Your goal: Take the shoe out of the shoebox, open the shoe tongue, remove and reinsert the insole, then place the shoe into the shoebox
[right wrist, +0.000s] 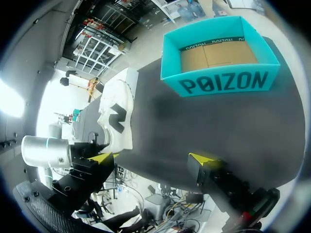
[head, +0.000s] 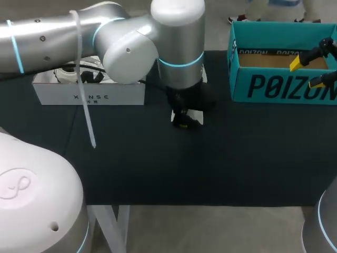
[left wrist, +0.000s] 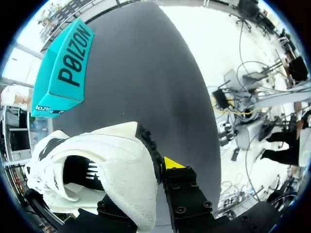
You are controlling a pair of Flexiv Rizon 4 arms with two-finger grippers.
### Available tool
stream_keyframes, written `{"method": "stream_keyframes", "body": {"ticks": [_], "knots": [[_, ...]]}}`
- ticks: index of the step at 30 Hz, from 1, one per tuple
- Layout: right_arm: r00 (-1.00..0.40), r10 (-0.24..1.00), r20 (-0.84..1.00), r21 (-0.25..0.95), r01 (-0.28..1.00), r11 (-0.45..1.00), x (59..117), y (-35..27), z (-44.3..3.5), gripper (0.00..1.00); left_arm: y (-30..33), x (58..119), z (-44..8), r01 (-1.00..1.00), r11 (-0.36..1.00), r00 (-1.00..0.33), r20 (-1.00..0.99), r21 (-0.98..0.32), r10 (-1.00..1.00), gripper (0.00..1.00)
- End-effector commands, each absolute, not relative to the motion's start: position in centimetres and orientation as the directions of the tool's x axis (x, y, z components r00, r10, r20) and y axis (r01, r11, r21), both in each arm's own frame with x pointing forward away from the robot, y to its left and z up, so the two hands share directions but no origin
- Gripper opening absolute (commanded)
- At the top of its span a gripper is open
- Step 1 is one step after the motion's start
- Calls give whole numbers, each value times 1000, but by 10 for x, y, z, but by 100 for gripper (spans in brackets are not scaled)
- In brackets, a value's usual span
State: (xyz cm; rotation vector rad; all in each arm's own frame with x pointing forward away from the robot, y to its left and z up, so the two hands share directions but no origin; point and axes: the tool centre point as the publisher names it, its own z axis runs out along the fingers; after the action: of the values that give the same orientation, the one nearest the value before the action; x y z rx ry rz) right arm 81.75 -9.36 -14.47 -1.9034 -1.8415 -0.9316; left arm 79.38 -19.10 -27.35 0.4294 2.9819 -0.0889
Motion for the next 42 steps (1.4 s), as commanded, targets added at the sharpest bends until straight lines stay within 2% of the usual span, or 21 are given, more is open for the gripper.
{"method": "stream_keyframes", "body": {"ticks": [1,3,5,17,21,22,23,29,34,42], "knots": [[-48,758,651,200,974,-110,817,-93,-145,100,-159,783,-215,640,767,-768,-69,-42,637,0],[-48,758,651,200,974,-110,817,-93,-145,100,-157,771,-212,848,530,-530,12,-7,848,0],[-48,758,651,200,974,-110,817,-93,-145,100,-155,760,-211,921,387,-389,66,39,919,0],[-48,758,651,200,974,-110,817,-93,-145,100,-161,748,-210,928,369,-372,75,44,925,0],[-48,758,651,200,974,-110,817,-93,-145,100,-131,761,-207,996,89,-90,124,19,988,0],[-48,758,651,200,974,-110,817,-93,-145,100,-121,767,-203,999,22,-18,117,-31,993,0],[-48,758,651,200,974,-110,817,-93,-145,100,-111,774,-200,1000,-14,12,140,16,990,0],[-48,758,651,200,974,-110,817,-93,-145,100,-53,818,-174,971,-237,235,30,43,971,0],[-48,758,651,200,974,-110,817,-93,-145,100,-20,848,-165,954,-296,291,86,51,953,0],[-48,758,651,200,974,-110,817,-93,-145,100,27,914,-168,969,-242,231,148,58,962,0]]}}
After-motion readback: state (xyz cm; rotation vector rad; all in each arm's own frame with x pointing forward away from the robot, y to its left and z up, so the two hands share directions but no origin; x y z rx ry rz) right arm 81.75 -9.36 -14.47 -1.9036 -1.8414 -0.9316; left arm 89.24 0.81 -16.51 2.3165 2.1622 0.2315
